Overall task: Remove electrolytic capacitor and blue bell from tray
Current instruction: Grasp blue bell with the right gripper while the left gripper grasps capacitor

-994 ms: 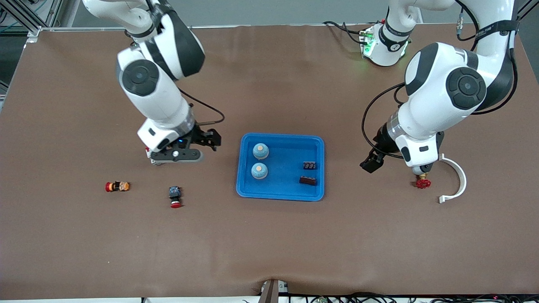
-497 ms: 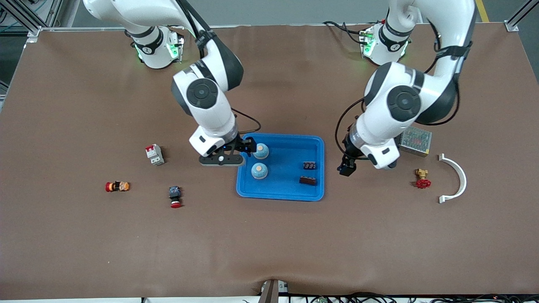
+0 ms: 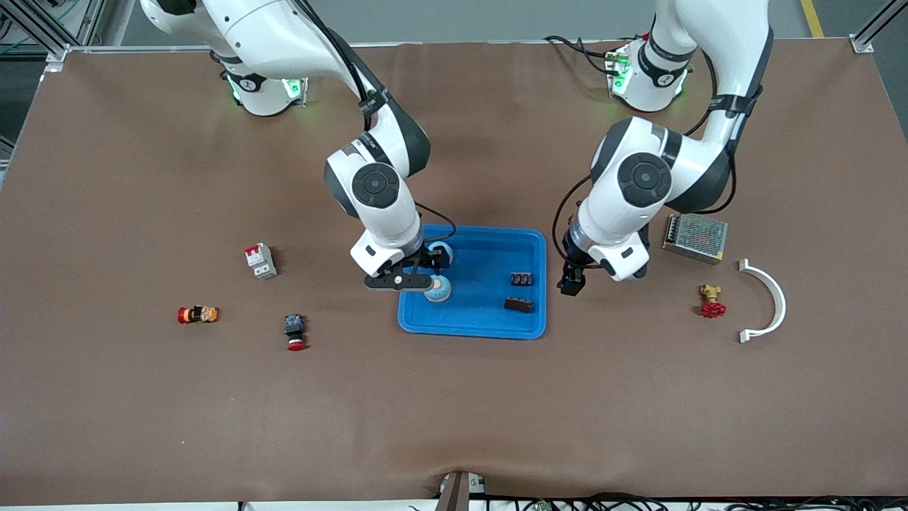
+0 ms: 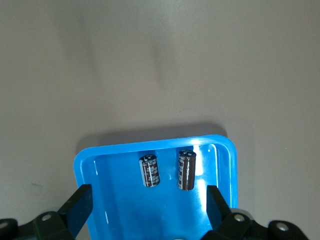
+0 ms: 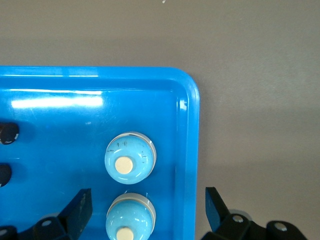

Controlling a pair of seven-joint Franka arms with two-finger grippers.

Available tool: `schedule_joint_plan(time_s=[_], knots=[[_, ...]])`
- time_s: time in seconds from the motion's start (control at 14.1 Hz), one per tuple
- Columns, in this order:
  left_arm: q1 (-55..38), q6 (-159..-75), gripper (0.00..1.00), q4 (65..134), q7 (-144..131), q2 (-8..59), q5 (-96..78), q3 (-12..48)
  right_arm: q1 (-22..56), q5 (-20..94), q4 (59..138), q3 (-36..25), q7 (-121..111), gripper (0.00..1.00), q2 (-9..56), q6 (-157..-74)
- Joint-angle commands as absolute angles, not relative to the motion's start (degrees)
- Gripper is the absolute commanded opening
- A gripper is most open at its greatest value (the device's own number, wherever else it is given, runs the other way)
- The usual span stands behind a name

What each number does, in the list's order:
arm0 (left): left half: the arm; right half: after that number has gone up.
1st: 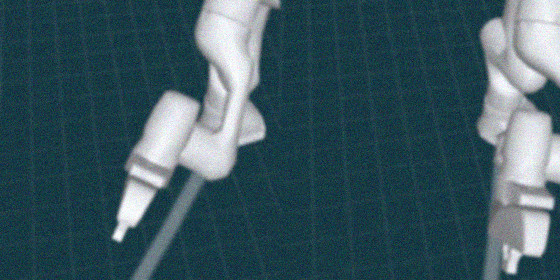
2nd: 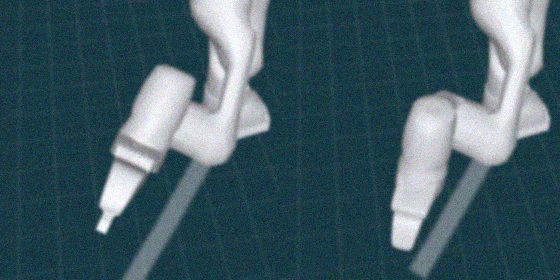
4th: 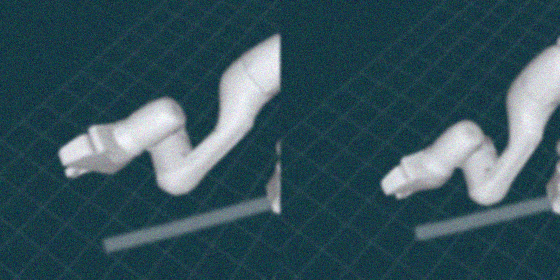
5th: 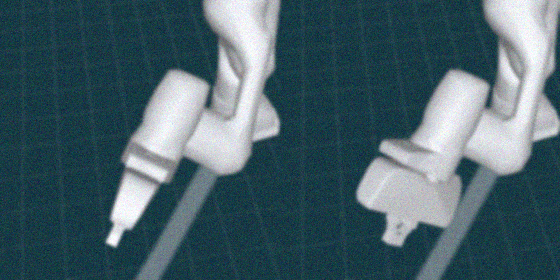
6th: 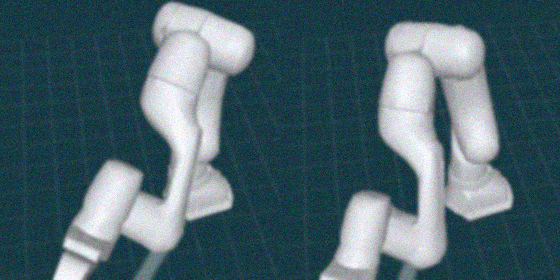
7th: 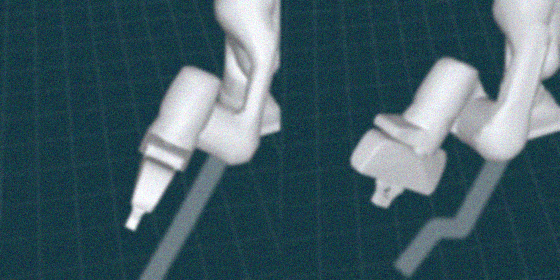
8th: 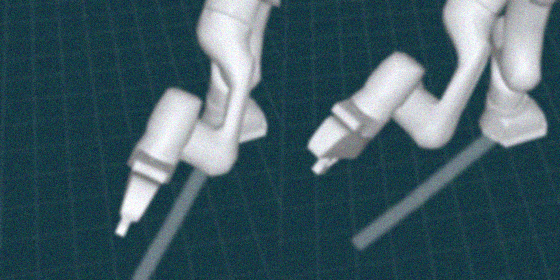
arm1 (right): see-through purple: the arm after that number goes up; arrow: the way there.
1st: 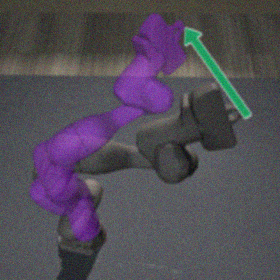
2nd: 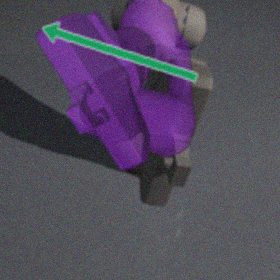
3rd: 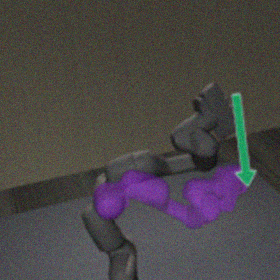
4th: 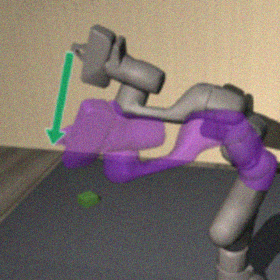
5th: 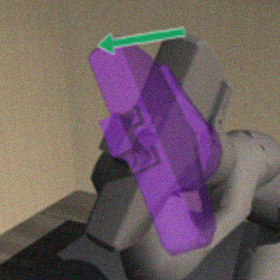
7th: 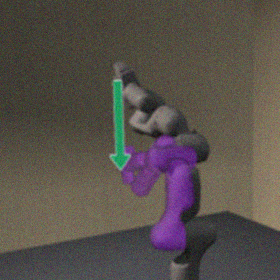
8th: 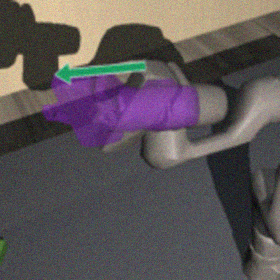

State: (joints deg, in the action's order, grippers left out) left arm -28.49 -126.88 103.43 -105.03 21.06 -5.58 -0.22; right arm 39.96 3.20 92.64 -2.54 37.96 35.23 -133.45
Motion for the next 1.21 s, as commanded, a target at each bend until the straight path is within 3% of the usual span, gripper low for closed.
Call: schedule_joint_plan(time_s=[0.0, 0.14, 0.64, 1.14], knots=[[-30.40, -127.79, 1.00, 99.94, -108.19, 25.56, -3.52, -0.53, 41.39, 3.87, 91.32, -3.08, 39.29, 1.00, 37.35, -135.43], [-30.67, -127.88, 1.00, 97.57, -108.98, 28.46, -3.51, -0.53, 41.48, 3.78, 91.32, -3.16, 39.37, 1.00, 38.23, -135.88], [-35.68, -129.90, 1.00, 98.88, -111.44, 32.16, -2.20, -0.53, 42.01, 3.43, 87.64, -3.16, 41.21, 1.00, 41.56, -136.58], [-35.33, -130.96, 1.00, 100.02, -112.41, 32.17, -2.20, -0.70, 42.36, 3.34, 84.64, -3.16, 41.48, 1.00, 44.21, -136.58]])
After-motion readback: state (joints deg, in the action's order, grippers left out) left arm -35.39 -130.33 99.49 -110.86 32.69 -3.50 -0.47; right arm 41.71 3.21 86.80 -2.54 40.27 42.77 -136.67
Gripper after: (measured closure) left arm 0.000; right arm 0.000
